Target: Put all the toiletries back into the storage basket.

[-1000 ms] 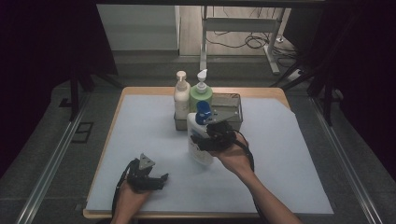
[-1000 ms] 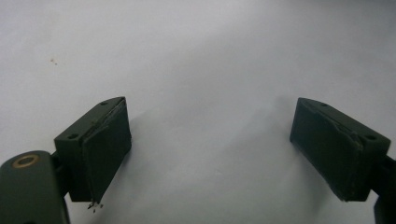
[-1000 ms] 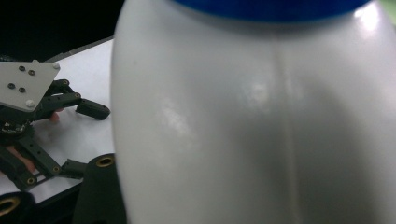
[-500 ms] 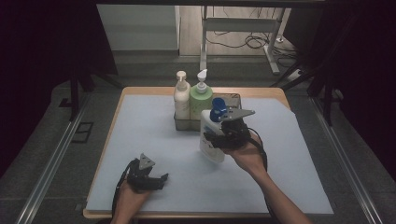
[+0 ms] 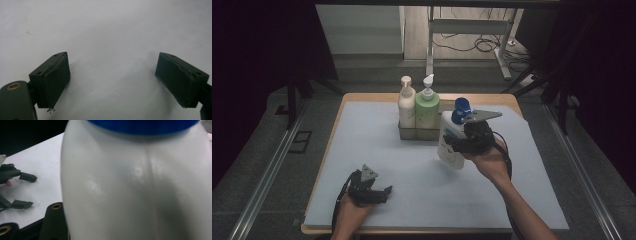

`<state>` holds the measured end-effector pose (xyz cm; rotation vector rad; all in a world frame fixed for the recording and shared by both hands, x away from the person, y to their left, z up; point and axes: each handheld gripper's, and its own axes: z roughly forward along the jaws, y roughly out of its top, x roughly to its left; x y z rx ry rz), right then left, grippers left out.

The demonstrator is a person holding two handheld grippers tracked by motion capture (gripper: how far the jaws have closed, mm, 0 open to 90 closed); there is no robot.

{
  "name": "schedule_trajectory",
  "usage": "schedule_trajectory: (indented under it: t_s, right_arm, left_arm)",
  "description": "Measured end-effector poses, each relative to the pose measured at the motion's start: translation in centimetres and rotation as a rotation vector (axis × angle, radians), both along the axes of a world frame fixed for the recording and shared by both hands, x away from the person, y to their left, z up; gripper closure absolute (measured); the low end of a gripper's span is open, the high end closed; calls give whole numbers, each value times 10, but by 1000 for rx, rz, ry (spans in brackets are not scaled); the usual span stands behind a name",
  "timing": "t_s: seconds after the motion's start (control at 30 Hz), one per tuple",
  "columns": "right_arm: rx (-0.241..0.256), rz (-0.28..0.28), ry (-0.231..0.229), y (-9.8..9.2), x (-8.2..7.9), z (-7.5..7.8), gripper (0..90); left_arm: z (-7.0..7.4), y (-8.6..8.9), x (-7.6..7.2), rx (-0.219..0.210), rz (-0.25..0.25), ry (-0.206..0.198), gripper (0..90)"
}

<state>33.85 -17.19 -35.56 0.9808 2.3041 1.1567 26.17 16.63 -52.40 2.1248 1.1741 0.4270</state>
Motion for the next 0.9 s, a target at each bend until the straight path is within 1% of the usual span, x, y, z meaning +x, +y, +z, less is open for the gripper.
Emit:
schedule_trajectory:
  t_s: [0.3,0.47,0.67,0.9]
  right_arm:
    - [10,-45,0,-12,11,11,397]
    - [23,-64,-10,-15,18,18,397]
    - [21,-86,-25,-17,29,26,397]
    - [27,-116,-31,-18,43,30,397]
  left_arm:
    - [0,0,0,0,-1,1,121]
    - [0,0,0,-1,-1,1,121]
    - [0,0,0,-1,-1,1,121]
    - [0,0,0,3,-3,2,121]
